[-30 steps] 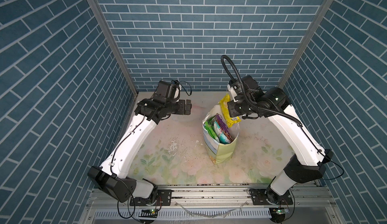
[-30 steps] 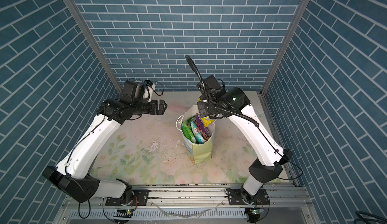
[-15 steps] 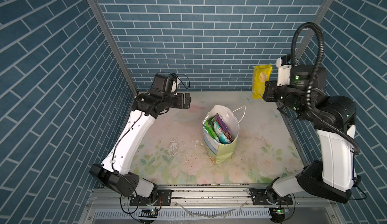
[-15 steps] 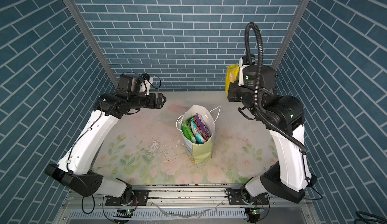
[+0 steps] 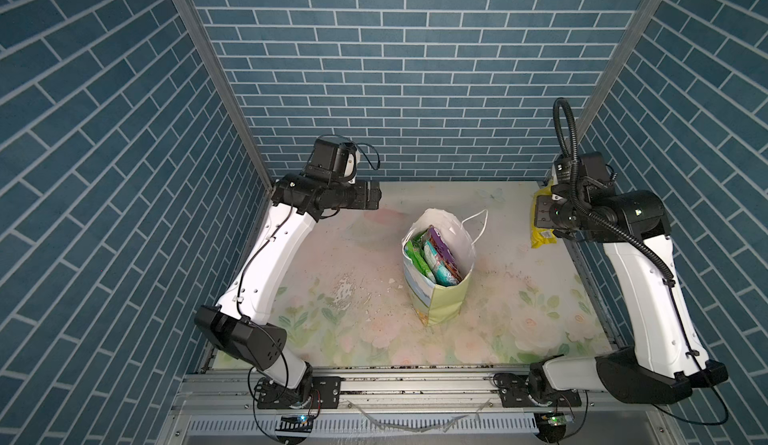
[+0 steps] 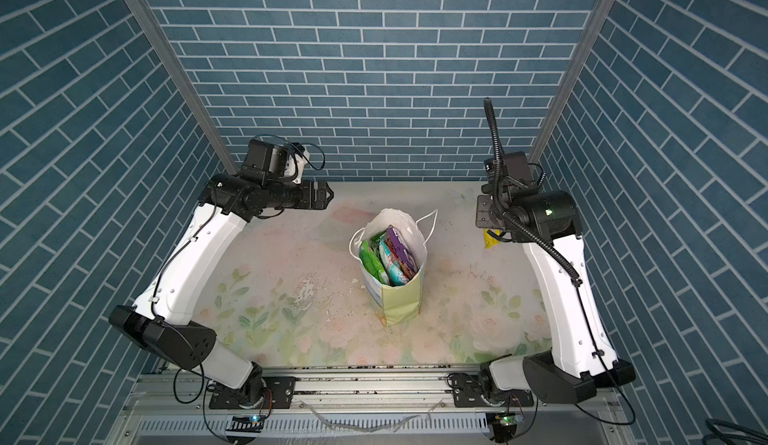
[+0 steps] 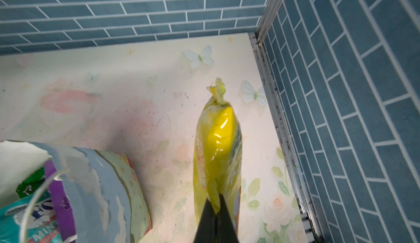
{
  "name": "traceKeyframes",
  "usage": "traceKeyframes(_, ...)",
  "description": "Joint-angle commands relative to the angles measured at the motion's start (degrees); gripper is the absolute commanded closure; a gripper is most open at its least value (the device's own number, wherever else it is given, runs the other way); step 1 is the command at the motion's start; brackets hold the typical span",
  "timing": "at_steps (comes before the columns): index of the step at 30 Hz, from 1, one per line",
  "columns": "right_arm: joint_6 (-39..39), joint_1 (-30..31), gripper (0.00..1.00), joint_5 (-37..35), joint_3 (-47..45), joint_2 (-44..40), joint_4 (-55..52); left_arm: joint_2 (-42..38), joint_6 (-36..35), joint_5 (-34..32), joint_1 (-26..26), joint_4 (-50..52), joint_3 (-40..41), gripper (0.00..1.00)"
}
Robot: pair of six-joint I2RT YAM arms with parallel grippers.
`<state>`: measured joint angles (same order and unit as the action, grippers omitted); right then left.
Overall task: Take the snacks out of the paper bag
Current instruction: Place the snack at the middle-right of the table.
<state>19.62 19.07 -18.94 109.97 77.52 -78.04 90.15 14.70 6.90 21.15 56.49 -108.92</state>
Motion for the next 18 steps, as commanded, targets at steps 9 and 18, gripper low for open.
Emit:
traceKeyframes(9, 5.2, -2.4, 1.00, 11.9, -15.9, -0.6, 9.0, 1.0, -0.7, -0.5, -1.0, 1.5, -4.3, 0.00)
traceKeyframes(18, 7.1, -2.5, 1.00, 20.8, -27.8, 2.1, 17.1, -0.9, 0.4, 0.2, -1.1, -1.3, 2.7, 0.01)
